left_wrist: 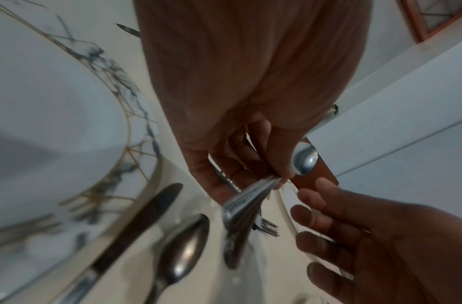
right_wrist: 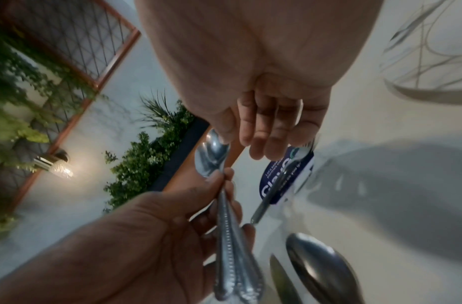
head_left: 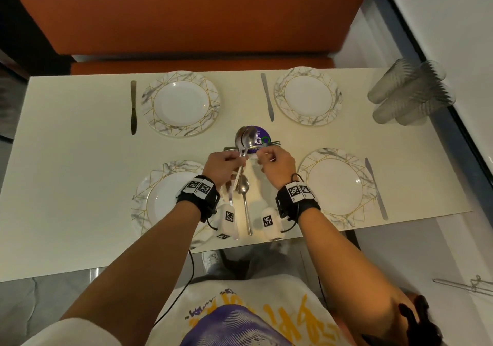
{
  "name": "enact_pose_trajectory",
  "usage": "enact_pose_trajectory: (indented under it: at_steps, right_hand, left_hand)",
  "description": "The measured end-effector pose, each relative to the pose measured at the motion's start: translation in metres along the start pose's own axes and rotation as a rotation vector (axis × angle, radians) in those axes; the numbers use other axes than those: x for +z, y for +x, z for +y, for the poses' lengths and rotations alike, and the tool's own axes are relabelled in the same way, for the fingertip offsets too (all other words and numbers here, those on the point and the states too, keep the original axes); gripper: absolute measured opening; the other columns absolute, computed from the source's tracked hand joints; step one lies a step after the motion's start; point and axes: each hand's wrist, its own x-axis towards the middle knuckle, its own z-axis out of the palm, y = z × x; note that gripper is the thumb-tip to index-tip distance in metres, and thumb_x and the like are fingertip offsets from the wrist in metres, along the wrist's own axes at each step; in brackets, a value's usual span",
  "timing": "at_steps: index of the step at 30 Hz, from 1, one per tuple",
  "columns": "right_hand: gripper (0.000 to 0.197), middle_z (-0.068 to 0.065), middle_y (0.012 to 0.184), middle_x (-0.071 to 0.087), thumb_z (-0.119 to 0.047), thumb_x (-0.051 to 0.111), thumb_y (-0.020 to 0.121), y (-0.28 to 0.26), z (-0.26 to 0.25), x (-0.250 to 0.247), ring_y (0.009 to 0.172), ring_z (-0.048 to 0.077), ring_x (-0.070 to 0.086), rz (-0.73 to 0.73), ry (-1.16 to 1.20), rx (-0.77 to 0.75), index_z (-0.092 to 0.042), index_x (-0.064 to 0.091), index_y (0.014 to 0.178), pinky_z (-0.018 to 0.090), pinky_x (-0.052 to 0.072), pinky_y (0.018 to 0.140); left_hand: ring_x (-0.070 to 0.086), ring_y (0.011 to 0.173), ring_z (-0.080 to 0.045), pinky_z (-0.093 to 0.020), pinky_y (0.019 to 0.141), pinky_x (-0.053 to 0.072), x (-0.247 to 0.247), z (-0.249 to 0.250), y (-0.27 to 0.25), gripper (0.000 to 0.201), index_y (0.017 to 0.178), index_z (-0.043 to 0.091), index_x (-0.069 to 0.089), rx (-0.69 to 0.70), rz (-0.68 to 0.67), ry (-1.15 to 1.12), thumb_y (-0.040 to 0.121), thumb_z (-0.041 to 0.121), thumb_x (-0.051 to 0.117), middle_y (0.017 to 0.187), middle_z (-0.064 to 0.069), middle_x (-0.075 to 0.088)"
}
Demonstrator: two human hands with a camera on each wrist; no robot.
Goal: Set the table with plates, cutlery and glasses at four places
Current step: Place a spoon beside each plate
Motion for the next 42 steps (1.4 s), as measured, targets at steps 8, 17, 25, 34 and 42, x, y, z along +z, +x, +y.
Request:
enact_pose_trajectory:
  at_steps: [8, 17, 25, 34, 42]
  right_hand:
    - [0.013, -0.005, 0.089, 0.076, -0.038, 0.073, 0.086, 0.027, 0.025, -0.07, 0.079, 0.016, 0.073, 0.004, 0.056, 0.058, -0.026, 0.073, 0.091, 0.043, 0.061, 0.082]
    - [0.021, 0.001, 0.09, 0.076, -0.031, 0.062, 0.097, 0.062, 0.093, -0.199, 0.08, 0.017, 0.072, 0.003, 0.056, 0.131, -0.012, 0.072, 0.097, 0.032, 0.057, 0.078]
    - [0.02, 0.01, 0.093, 0.074, -0.032, 0.056, 0.098, 0.086, 0.17, -0.294, 0.078, 0.025, 0.071, 0.099, 0.09, 0.265, -0.014, 0.065, 0.101, 0.04, 0.059, 0.073]
    - [0.01, 0.007, 0.107, 0.073, -0.022, 0.061, 0.095, 0.081, 0.233, -0.324, 0.092, 0.027, 0.072, 0.007, -0.103, 0.371, -0.023, 0.063, 0.105, 0.04, 0.059, 0.084]
    - [0.013, 0.007, 0.094, 0.076, -0.011, 0.065, 0.092, 0.069, 0.244, -0.319, 0.087, 0.026, 0.072, -0.034, -0.282, 0.36, -0.011, 0.077, 0.088, 0.036, 0.061, 0.079]
  left_hand:
    - [0.073, 0.09, -0.014, -0.028, 0.073, 0.059, 0.09, 0.027, 0.008, 0.017, 0.104, 0.007, 0.077, 0.007, -0.151, 0.025, 0.092, 0.019, 0.076, 0.099, -0.008, 0.078]
    - [0.071, 0.081, -0.028, -0.046, 0.078, 0.06, 0.233, 0.037, 0.012, 0.022, 0.104, 0.002, 0.076, 0.001, -0.141, -0.041, 0.092, 0.021, 0.077, 0.095, -0.017, 0.076]
    - [0.066, 0.066, -0.024, -0.038, 0.064, 0.065, 0.302, 0.029, 0.006, 0.007, 0.099, 0.002, 0.072, -0.054, -0.115, -0.125, 0.096, 0.008, 0.07, 0.076, -0.01, 0.062]
    - [0.052, 0.058, -0.018, -0.029, 0.05, 0.046, 0.309, 0.012, 0.01, 0.014, 0.097, 0.009, 0.076, -0.049, -0.04, -0.027, 0.101, 0.013, 0.063, 0.076, -0.006, 0.058]
    - [0.051, 0.057, -0.016, -0.029, 0.05, 0.044, 0.301, 0.009, 0.013, 0.012, 0.096, 0.012, 0.078, -0.032, -0.029, -0.019, 0.099, 0.016, 0.066, 0.075, -0.005, 0.058]
